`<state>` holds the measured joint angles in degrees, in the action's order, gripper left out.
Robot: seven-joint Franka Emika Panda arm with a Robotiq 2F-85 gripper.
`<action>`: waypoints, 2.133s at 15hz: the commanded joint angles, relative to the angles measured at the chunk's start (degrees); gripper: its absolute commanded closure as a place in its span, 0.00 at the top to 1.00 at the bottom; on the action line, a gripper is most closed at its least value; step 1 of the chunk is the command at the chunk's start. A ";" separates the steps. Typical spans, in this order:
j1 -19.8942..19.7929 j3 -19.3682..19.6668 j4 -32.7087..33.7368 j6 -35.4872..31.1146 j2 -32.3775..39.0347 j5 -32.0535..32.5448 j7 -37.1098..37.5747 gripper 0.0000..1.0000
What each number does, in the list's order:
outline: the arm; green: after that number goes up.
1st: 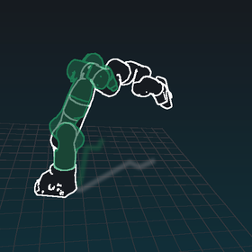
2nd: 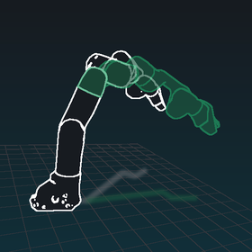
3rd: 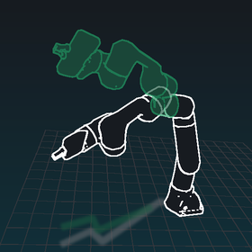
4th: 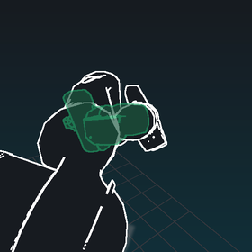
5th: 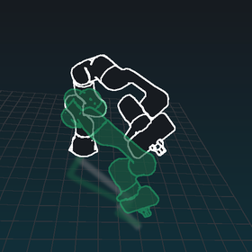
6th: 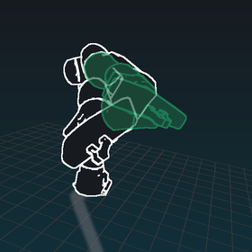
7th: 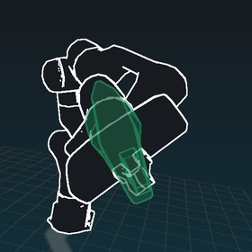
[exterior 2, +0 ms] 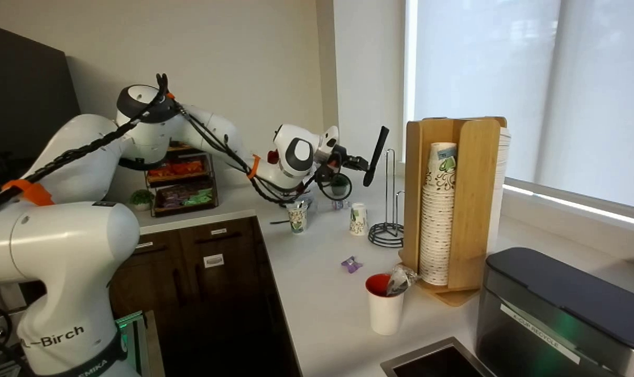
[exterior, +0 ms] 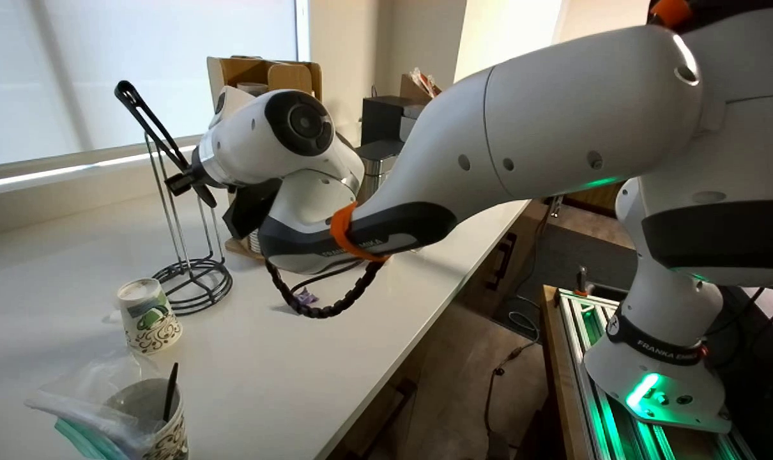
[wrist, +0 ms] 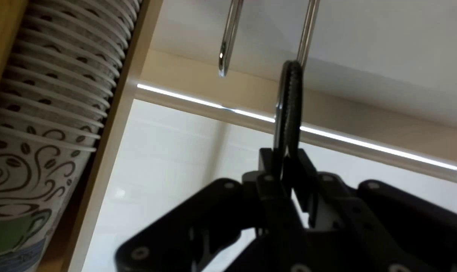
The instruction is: Put the cup on the countertop and the tweezers on the stand
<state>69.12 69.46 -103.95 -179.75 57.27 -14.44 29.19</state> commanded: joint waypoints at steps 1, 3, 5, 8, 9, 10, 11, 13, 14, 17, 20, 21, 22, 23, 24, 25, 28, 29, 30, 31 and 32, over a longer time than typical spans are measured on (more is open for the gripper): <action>-0.81 -1.04 -0.87 -0.48 1.20 0.06 -2.96 0.04; -1.95 -1.76 -0.32 -0.56 1.80 -0.22 -3.36 0.04; -2.83 -2.25 0.14 -0.11 2.23 -0.51 -3.18 0.04; -2.84 -2.40 -0.20 -0.08 1.54 -0.58 -3.28 0.15; -3.02 -2.50 -0.09 -0.08 1.54 -0.56 -3.33 0.04; -3.50 -2.83 0.39 -0.24 1.61 -0.61 -3.28 0.04; -3.55 -2.77 0.57 -0.20 1.80 -0.78 -3.04 0.04; -3.98 -3.49 0.65 -1.76 1.43 -0.82 -3.20 0.04; -4.90 -4.91 0.64 -3.87 0.44 -0.77 -3.78 0.04; -6.82 -7.63 0.86 -8.13 -0.58 -1.61 -4.96 0.04; -8.43 -9.44 1.00 -10.06 -0.83 -3.22 -5.45 0.04; -8.84 -10.01 1.06 -10.22 -0.90 -3.65 -5.58 0.04; -9.35 -10.75 1.18 -10.62 -1.08 -4.03 -5.88 0.04; -9.77 -11.46 1.30 -10.98 -1.31 -4.35 -6.30 0.04; -10.20 -12.13 1.48 -11.41 -1.61 -4.68 -6.70 0.04; -10.52 -12.60 1.66 -11.45 -1.76 -4.99 -6.95 0.04; -11.46 -14.18 2.19 -11.42 -2.52 -5.48 -7.52 0.04; -11.44 -13.94 2.23 -11.62 -2.60 -5.78 -7.66 0.04; -11.39 -13.69 2.23 -11.93 -2.73 -5.99 -7.91 0.04; -11.40 -13.38 2.33 -11.94 -2.95 -6.09 -8.25 0.04; -11.42 -13.25 2.43 -11.78 -3.15 -6.24 -8.47 0.04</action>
<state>58.45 57.06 -101.61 -190.32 55.55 -18.81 23.43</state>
